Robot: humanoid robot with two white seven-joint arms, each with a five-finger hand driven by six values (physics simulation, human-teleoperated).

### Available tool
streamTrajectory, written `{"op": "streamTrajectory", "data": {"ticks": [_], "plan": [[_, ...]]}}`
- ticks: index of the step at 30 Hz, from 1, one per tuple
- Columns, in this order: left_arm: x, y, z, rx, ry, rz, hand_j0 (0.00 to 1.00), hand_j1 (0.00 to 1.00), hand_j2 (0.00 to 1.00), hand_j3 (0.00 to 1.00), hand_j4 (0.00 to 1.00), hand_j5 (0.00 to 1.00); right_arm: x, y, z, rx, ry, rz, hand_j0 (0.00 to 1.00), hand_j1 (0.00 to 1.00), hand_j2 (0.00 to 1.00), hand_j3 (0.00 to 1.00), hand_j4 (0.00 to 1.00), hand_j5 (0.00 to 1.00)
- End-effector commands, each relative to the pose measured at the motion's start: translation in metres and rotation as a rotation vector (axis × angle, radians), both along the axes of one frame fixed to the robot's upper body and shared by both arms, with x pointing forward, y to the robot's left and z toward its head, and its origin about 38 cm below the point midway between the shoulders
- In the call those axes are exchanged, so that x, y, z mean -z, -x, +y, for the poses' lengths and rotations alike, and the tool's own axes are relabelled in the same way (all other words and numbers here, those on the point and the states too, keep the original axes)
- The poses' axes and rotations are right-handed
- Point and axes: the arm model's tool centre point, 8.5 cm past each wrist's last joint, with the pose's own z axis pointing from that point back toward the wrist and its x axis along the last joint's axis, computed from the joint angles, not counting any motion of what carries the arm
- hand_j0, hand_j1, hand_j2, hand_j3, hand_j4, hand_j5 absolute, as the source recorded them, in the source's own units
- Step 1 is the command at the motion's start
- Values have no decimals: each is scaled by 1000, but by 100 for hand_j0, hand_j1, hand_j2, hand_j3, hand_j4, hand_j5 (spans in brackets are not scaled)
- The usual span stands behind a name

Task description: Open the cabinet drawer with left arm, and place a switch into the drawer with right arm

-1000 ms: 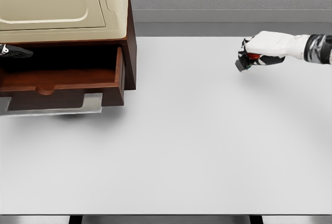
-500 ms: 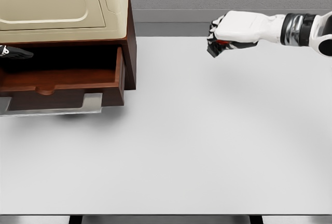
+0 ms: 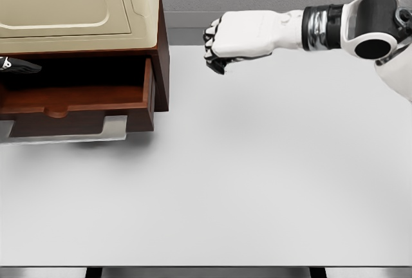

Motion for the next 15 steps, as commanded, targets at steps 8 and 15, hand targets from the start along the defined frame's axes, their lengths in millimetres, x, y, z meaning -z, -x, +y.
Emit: {"op": "streamTrajectory", "data": {"ticks": [8,15], "plan": [[3,0,0,0,-3,7,100,100,100,100,100,100,-11,16,69,-115,16,-5,27,27,27,27,27,27],[5,0,0,1,-8,13,100,100,100,100,100,100,-37,32,154,-153,-5,-22,27,27,27,27,27,27]]}}
